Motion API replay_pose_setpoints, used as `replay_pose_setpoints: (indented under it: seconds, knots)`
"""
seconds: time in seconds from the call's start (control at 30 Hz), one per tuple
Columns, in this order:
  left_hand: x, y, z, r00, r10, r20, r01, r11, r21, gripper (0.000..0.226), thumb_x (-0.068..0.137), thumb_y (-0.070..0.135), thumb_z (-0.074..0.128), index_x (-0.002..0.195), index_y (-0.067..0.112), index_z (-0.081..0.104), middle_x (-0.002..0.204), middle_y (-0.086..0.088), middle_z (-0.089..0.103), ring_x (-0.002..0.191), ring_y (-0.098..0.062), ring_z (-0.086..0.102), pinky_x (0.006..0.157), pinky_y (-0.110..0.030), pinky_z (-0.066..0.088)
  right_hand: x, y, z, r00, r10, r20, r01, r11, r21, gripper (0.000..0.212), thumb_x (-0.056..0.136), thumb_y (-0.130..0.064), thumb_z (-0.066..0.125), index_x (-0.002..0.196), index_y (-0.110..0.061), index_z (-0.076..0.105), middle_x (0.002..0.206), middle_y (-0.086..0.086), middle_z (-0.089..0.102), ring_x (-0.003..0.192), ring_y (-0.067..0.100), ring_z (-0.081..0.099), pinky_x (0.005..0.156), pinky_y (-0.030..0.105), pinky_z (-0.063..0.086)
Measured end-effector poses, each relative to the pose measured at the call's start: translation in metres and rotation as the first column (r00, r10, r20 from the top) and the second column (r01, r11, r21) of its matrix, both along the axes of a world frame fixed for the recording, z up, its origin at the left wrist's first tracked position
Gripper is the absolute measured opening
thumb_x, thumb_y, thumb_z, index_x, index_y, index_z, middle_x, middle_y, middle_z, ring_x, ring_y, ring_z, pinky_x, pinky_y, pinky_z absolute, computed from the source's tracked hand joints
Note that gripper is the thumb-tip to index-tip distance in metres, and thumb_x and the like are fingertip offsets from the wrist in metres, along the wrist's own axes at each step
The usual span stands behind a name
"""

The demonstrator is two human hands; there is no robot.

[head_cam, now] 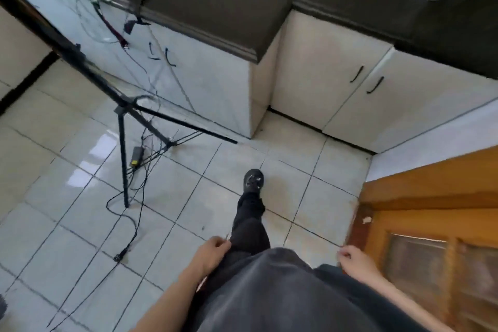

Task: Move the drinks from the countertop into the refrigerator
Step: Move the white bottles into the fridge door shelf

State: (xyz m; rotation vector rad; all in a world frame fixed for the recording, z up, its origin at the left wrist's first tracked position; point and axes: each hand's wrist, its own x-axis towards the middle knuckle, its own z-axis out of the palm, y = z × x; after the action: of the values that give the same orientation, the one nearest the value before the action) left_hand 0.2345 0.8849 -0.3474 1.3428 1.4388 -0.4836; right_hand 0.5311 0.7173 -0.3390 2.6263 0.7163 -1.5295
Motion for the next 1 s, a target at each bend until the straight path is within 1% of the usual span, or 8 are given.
replay_pose_setpoints:
  seconds: [0.1, 0.3, 0.47, 0.57, 0.7, 0.83, 0.9, 1.0]
  knots:
    - [0.036, 0.053, -0.016, 0.996, -0.085, -0.006, 0.085, 0.996, -0.018, 0.022, 0.091, 0.023, 0.055, 0.069, 0.022, 0.056, 0.084, -0.011, 0.066, 0.093, -0.03, 0.063, 0.073, -0.03, 0.043, 0.02, -0.002, -0.003, 0.982, -0.187, 0.012, 0.187, 0.982, -0.016, 0.009, 0.096, -0.025, 0.051, 0.092, -0.021, 0.059, 0.108, 0.001, 0.065, 0.093, 0.014, 0.058, 0.084, 0.024, 0.044]
    - [0.155, 0.171, -0.022, 0.926, -0.377, 0.0, 0.377, 0.926, -0.016, 0.027, 0.092, 0.025, 0.05, 0.066, 0.018, 0.053, 0.083, -0.016, 0.065, 0.091, -0.032, 0.061, 0.081, -0.035, 0.046, 0.073, 0.034, 0.01, 0.887, -0.454, 0.083, 0.456, 0.89, -0.013, 0.019, 0.093, -0.031, 0.055, 0.106, -0.018, 0.062, 0.112, 0.001, 0.064, 0.1, 0.015, 0.058, 0.09, 0.029, 0.047]
    - [0.281, 0.261, -0.002, 0.833, -0.551, 0.05, 0.545, 0.833, 0.096, 0.034, 0.096, 0.028, 0.047, 0.108, -0.002, 0.059, 0.113, -0.021, 0.064, 0.105, -0.032, 0.059, 0.087, -0.033, 0.044, 0.126, 0.096, 0.03, 0.786, -0.606, 0.119, 0.586, 0.793, 0.168, 0.019, 0.095, -0.025, 0.051, 0.111, -0.017, 0.059, 0.111, -0.001, 0.062, 0.099, 0.013, 0.057, 0.087, 0.024, 0.045]
    - [0.343, 0.299, 0.013, 0.776, -0.63, 0.028, 0.619, 0.77, 0.159, 0.037, 0.098, 0.029, 0.045, 0.114, -0.003, 0.057, 0.117, -0.022, 0.061, 0.109, -0.033, 0.056, 0.085, -0.032, 0.041, 0.144, 0.123, 0.035, 0.767, -0.635, 0.095, 0.603, 0.763, 0.234, 0.018, 0.094, -0.027, 0.053, 0.11, -0.022, 0.059, 0.105, -0.009, 0.061, 0.095, 0.007, 0.056, 0.078, 0.017, 0.044]
    - [0.397, 0.323, 0.018, 0.772, -0.633, 0.046, 0.614, 0.764, 0.2, 0.024, 0.097, 0.025, 0.048, 0.108, 0.007, 0.061, 0.105, -0.012, 0.062, 0.1, -0.027, 0.056, 0.079, -0.029, 0.037, 0.164, 0.137, 0.028, 0.728, -0.68, 0.091, 0.646, 0.724, 0.241, 0.021, 0.093, -0.025, 0.055, 0.112, -0.02, 0.061, 0.108, -0.006, 0.065, 0.098, 0.01, 0.059, 0.087, 0.024, 0.048]
    - [0.43, 0.319, 0.009, 0.744, -0.666, 0.054, 0.653, 0.742, 0.152, 0.021, 0.097, 0.021, 0.047, 0.078, 0.012, 0.053, 0.075, -0.005, 0.05, 0.074, -0.019, 0.047, 0.068, -0.03, 0.033, 0.207, 0.133, 0.021, 0.693, -0.715, 0.098, 0.679, 0.692, 0.246, 0.016, 0.09, -0.018, 0.057, 0.103, -0.015, 0.065, 0.097, -0.003, 0.063, 0.089, 0.013, 0.059, 0.088, 0.031, 0.048]
    - [0.45, 0.31, 0.011, 0.764, -0.642, 0.072, 0.626, 0.763, 0.16, 0.021, 0.096, 0.024, 0.047, 0.077, 0.015, 0.048, 0.074, -0.005, 0.05, 0.07, -0.019, 0.048, 0.066, -0.03, 0.035, 0.242, 0.134, 0.02, 0.708, -0.693, 0.135, 0.636, 0.709, 0.305, 0.01, 0.09, -0.019, 0.057, 0.096, -0.021, 0.064, 0.088, -0.009, 0.059, 0.081, 0.008, 0.055, 0.082, 0.029, 0.05]
    - [0.494, 0.298, 0.023, 0.834, -0.523, 0.174, 0.48, 0.845, 0.235, 0.007, 0.097, 0.028, 0.049, 0.092, 0.025, 0.054, 0.09, 0.002, 0.063, 0.087, -0.019, 0.062, 0.073, -0.029, 0.045, 0.311, 0.148, 0.028, 0.721, -0.676, 0.151, 0.585, 0.711, 0.391, 0.017, 0.092, -0.02, 0.057, 0.108, -0.018, 0.063, 0.1, -0.006, 0.063, 0.087, 0.008, 0.057, 0.076, 0.021, 0.046]
